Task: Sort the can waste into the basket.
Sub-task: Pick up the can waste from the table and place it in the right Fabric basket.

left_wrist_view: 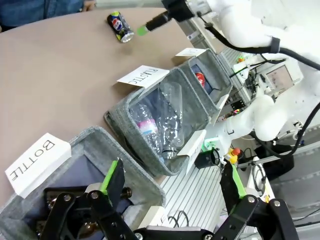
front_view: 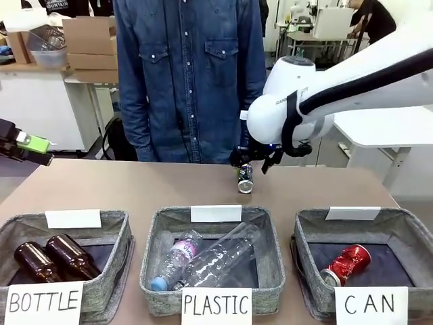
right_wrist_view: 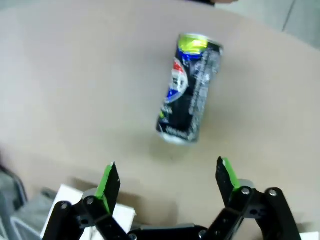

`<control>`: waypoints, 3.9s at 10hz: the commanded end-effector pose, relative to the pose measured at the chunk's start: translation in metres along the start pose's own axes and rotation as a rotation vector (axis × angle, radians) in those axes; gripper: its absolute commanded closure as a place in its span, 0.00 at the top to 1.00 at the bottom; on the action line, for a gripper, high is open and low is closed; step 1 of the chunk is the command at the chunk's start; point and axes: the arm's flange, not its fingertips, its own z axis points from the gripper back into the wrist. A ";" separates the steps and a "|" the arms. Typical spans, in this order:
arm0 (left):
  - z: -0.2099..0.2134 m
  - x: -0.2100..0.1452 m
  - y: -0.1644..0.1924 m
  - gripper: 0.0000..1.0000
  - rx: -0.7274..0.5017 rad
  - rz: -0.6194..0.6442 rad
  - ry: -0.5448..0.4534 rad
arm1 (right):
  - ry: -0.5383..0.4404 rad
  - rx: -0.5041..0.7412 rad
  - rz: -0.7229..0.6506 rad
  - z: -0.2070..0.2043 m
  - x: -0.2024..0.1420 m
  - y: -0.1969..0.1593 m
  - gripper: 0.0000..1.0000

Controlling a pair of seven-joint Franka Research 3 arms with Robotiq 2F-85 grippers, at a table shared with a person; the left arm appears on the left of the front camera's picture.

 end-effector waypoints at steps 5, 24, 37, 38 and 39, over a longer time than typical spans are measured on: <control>0.000 0.001 -0.004 1.00 -0.004 0.008 -0.004 | 0.029 -0.143 -0.136 -0.070 0.020 0.007 1.00; 0.000 0.001 -0.004 1.00 -0.004 0.008 -0.004 | 0.073 0.051 0.228 0.106 -0.100 -0.069 0.00; 0.000 0.001 -0.004 1.00 -0.004 0.008 -0.004 | 0.277 0.317 0.489 0.180 -0.246 -0.228 0.92; 0.000 0.001 -0.004 1.00 -0.004 0.008 -0.004 | 0.282 0.309 0.488 0.180 -0.245 -0.226 1.00; 0.000 0.001 -0.004 1.00 -0.004 0.008 -0.004 | 0.293 0.304 0.490 0.179 -0.244 -0.225 1.00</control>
